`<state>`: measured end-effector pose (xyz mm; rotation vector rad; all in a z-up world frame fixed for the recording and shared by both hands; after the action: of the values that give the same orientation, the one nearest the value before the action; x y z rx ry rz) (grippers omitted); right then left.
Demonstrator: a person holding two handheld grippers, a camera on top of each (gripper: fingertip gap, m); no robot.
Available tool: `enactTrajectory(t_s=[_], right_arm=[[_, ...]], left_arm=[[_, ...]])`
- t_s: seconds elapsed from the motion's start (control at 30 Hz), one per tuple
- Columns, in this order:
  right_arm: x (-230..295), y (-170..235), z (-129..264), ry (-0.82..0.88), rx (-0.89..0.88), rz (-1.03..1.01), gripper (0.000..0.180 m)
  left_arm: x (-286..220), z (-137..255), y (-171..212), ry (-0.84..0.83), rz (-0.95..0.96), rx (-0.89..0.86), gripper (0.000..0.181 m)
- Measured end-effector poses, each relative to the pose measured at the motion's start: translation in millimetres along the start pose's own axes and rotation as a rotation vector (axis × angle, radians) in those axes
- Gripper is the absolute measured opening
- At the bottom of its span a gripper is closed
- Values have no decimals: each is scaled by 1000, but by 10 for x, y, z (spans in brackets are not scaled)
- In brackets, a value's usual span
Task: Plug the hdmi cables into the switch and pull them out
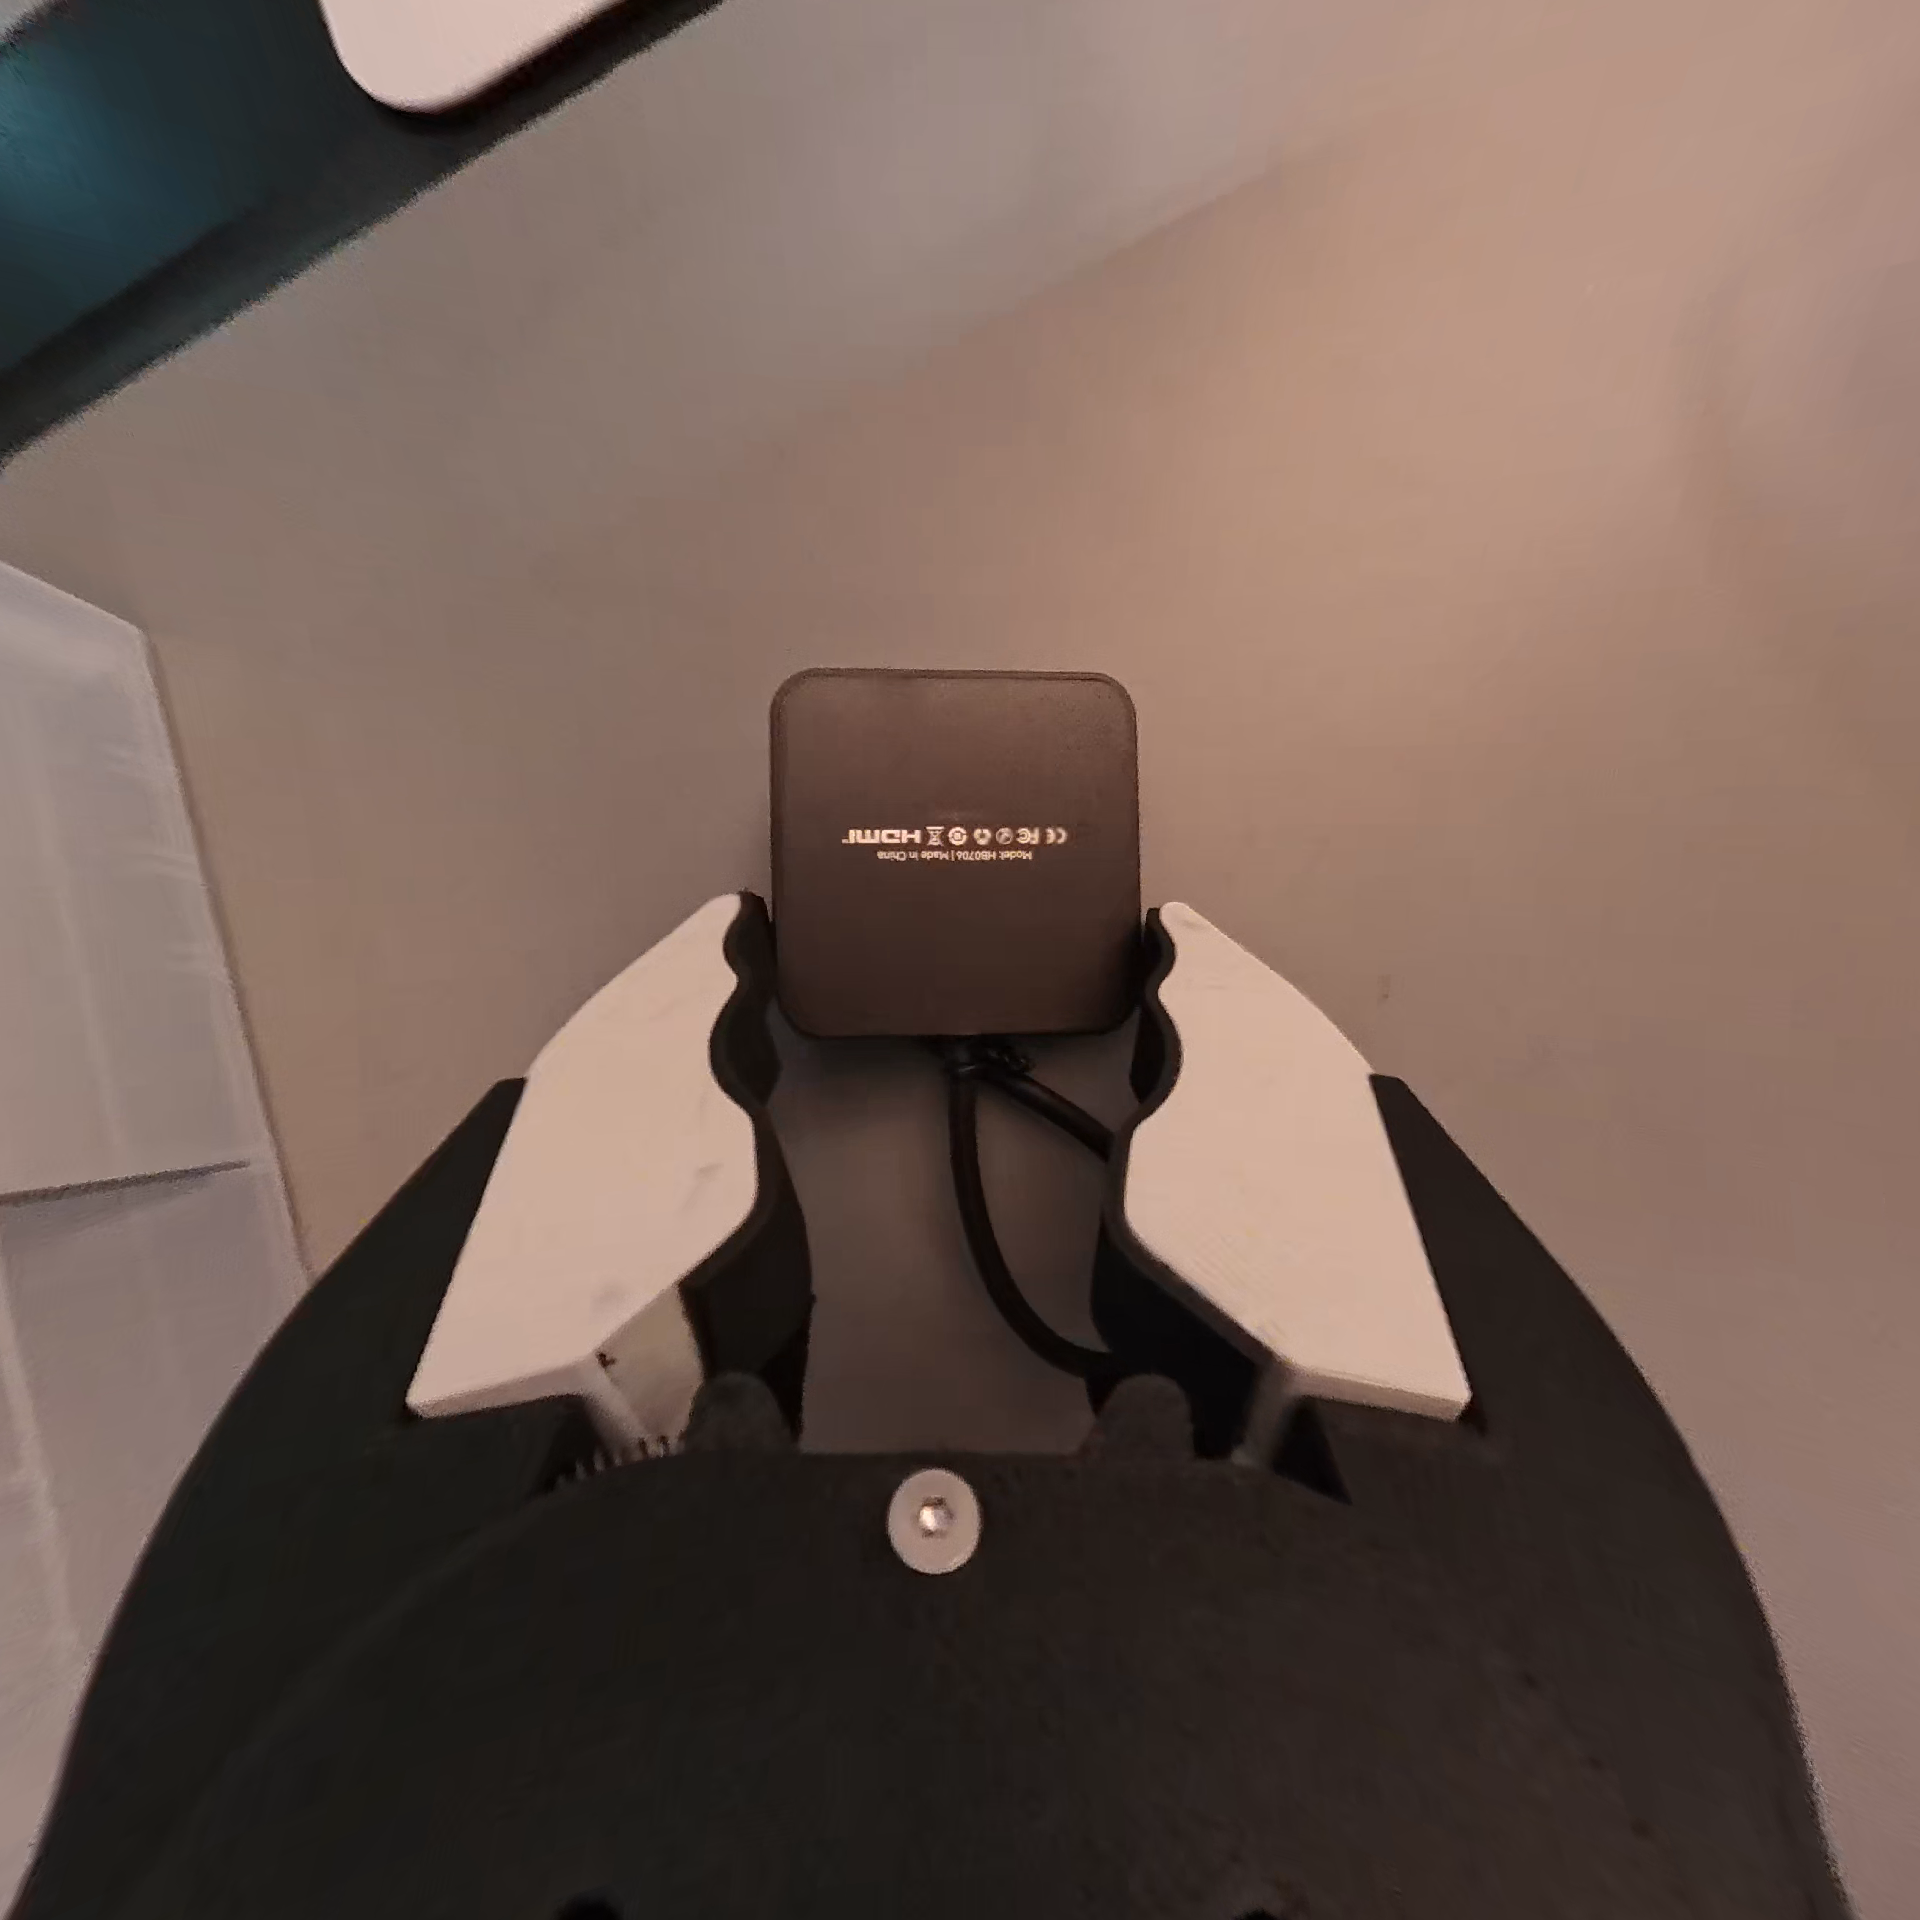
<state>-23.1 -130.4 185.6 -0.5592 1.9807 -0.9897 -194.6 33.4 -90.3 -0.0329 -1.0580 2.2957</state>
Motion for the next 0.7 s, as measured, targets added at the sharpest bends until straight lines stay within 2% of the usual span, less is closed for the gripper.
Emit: enactTrajectory(t_s=[0.2,0.4,0.5,0.63,0.7], right_arm=[[18,34,-34,-3,15,7,8],[27,64,-55,5,31,34,8],[1,74,-43,24,23,49,8],[-38,125,-41,66,45,102,8],[-49,149,-47,93,58,135,8]], left_arm=[[25,237,-150,-124,-97,-129,66],[28,500,-334,-111,-74,-271,66],[80,729,-528,27,49,-391,66],[183,1164,-940,346,241,-562,66],[219,1388,-1146,471,273,-622,66]])
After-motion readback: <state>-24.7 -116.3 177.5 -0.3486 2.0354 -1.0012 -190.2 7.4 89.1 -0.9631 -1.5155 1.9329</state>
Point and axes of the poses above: each gripper's, where its closed fingertips meet, z back along the fingers, y out of its underside, x = y × z across the jaws, the point moved 7 cm from there along z, back along the fingers, and after that the axes turned 8 degrees about -x, right-handed, at the moved point
